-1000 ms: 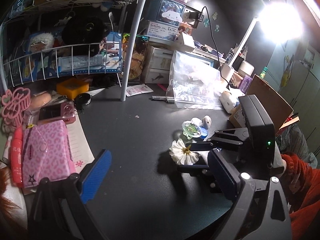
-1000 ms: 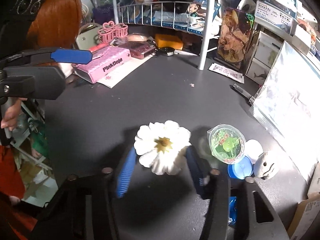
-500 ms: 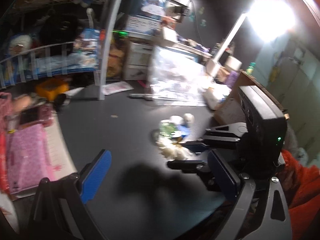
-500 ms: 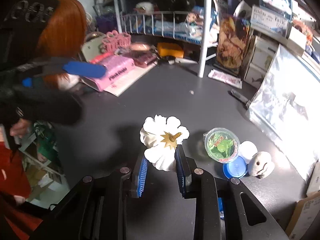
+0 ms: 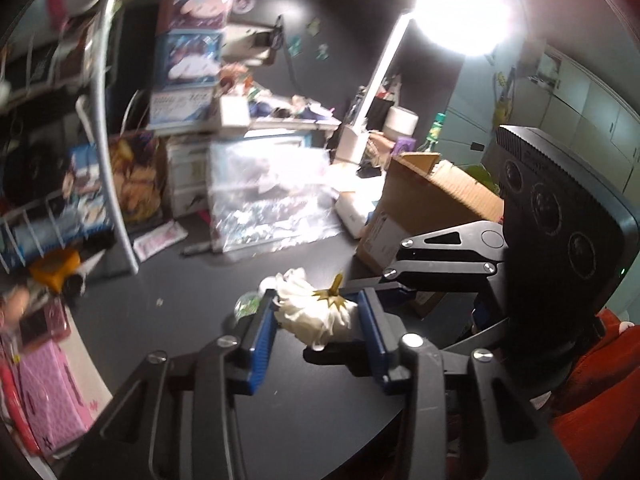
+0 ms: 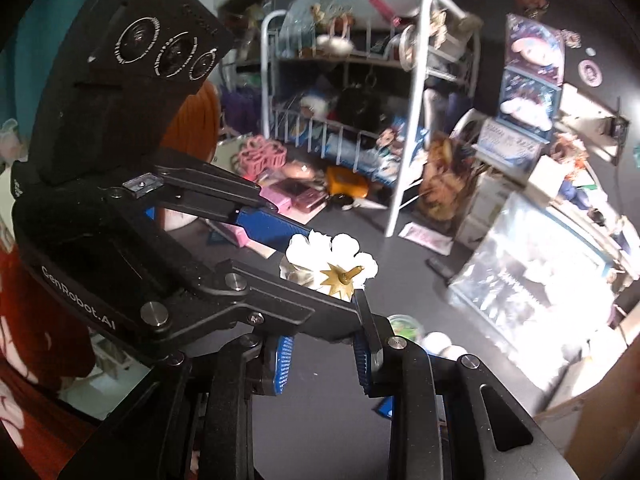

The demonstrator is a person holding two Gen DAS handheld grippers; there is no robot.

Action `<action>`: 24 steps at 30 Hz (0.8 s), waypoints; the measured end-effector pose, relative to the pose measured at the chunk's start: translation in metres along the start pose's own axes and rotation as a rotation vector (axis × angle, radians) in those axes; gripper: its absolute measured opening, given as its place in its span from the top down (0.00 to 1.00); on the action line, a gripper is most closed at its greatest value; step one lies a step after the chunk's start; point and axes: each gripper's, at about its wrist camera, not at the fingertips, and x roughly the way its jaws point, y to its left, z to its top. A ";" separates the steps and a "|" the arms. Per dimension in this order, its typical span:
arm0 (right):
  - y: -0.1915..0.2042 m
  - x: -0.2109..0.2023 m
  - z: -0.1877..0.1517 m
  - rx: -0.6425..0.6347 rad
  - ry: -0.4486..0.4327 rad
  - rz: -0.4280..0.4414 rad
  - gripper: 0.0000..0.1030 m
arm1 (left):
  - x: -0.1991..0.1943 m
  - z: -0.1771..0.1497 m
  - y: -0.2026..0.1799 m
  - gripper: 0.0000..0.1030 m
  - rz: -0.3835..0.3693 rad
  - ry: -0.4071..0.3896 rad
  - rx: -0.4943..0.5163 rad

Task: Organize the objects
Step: 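Carry the daisy flower into the cardboard box and open the right gripper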

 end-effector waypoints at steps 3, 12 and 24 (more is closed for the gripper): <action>-0.010 -0.019 0.003 0.006 -0.011 -0.035 0.79 | 0.003 0.015 -0.013 0.67 -0.030 -0.014 0.029; -0.051 -0.084 0.001 0.053 -0.016 -0.181 0.79 | 0.034 0.071 -0.069 0.70 -0.143 -0.039 0.137; -0.126 -0.155 -0.032 0.190 0.020 -0.297 0.79 | 0.108 0.125 -0.136 0.70 -0.273 0.023 0.195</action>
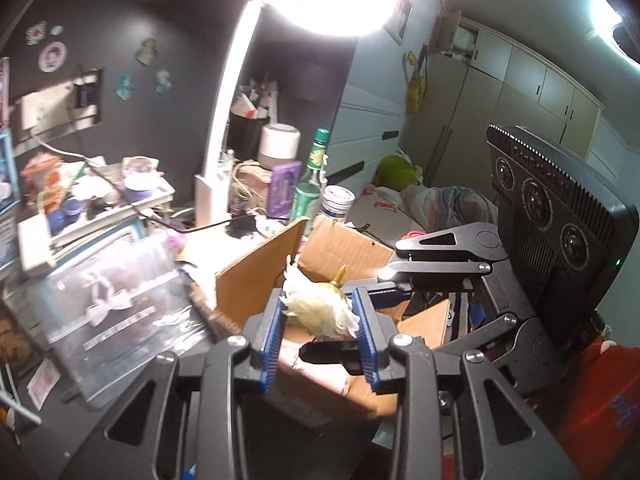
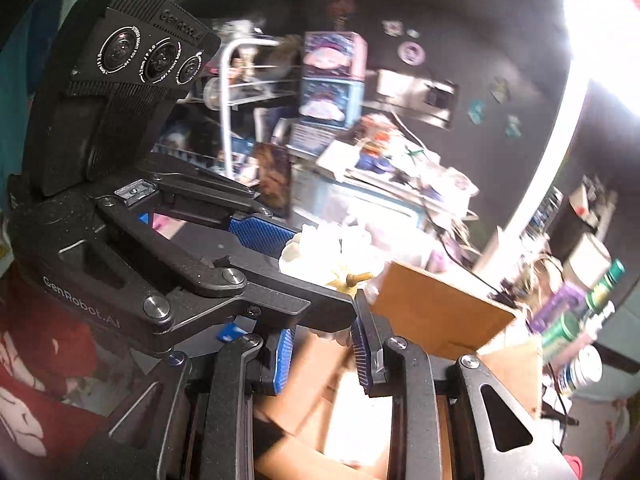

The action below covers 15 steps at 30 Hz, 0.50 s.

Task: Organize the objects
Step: 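Carry the daisy flower into the cardboard box and open the right gripper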

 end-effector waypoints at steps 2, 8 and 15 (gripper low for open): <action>-0.012 0.000 -0.004 0.020 0.016 -0.004 0.79 | 0.014 0.006 -0.001 0.70 -0.012 0.018 -0.004; -0.036 0.004 -0.013 0.057 0.060 -0.014 0.79 | 0.041 0.012 -0.004 0.70 -0.030 0.060 -0.008; -0.045 0.008 -0.019 0.056 0.102 -0.083 0.63 | 0.043 0.012 -0.010 0.22 0.006 0.052 0.034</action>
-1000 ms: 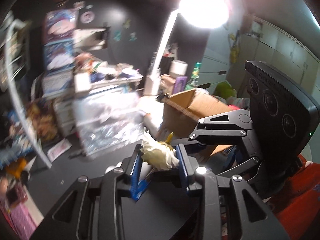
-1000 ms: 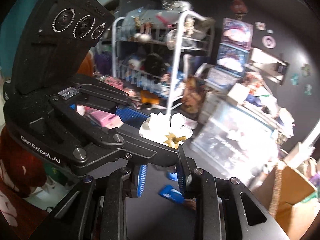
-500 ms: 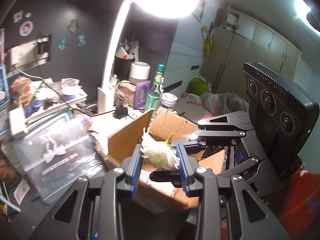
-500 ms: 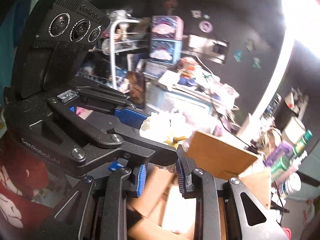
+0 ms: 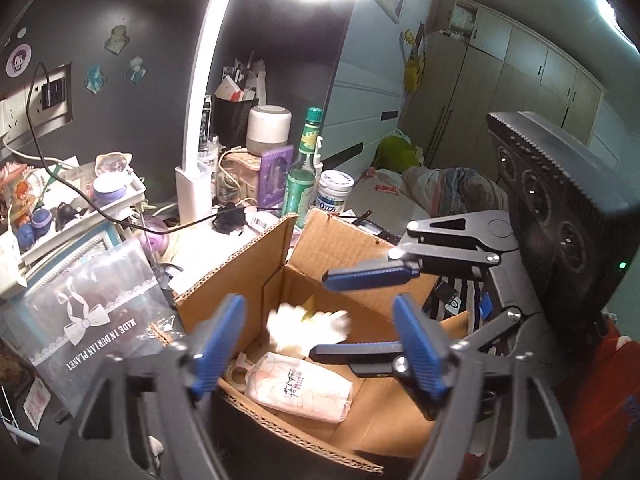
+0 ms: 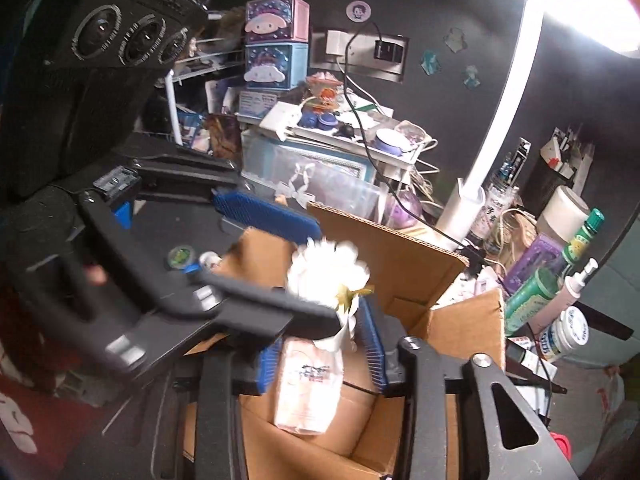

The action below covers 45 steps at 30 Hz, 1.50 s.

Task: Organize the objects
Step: 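Carry the daisy flower into the cardboard box and open the right gripper, then grasp the blue chocolate bar on the desk with the right gripper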

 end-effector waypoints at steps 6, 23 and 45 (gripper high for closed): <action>-0.003 -0.006 0.001 0.018 -0.011 -0.028 0.55 | -0.021 -0.005 0.006 0.18 0.041 -0.039 -0.013; 0.106 0.003 0.026 -0.114 -0.084 0.252 0.55 | -0.148 -0.101 0.070 0.12 0.325 -0.204 -0.192; 0.167 0.182 -0.015 -0.238 0.332 0.077 0.55 | -0.168 -0.215 0.114 0.12 0.324 -0.188 -0.332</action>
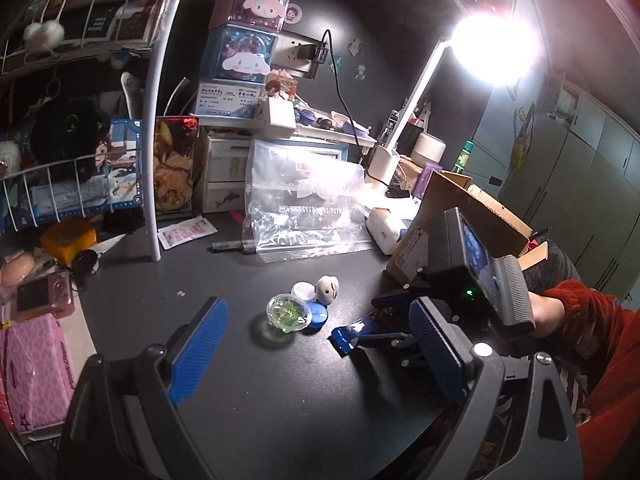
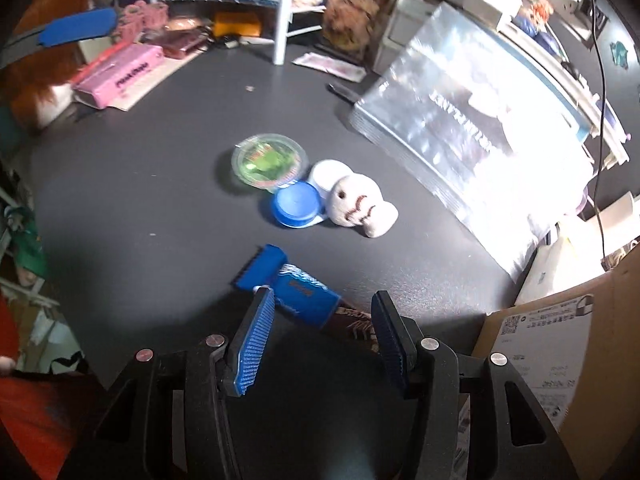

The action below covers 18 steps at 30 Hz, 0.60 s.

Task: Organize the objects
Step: 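Grasp the blue chocolate bar on the desk with the right gripper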

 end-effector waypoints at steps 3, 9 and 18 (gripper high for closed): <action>-0.005 0.005 0.003 0.029 0.008 0.006 0.55 | 0.001 0.000 0.002 0.12 -0.006 0.000 -0.008; -0.003 0.001 -0.004 0.091 0.024 0.063 0.55 | 0.003 0.001 0.002 0.12 -0.014 0.003 -0.009; 0.011 -0.012 -0.019 0.076 0.016 0.083 0.55 | 0.004 0.003 -0.002 0.12 -0.030 0.007 -0.008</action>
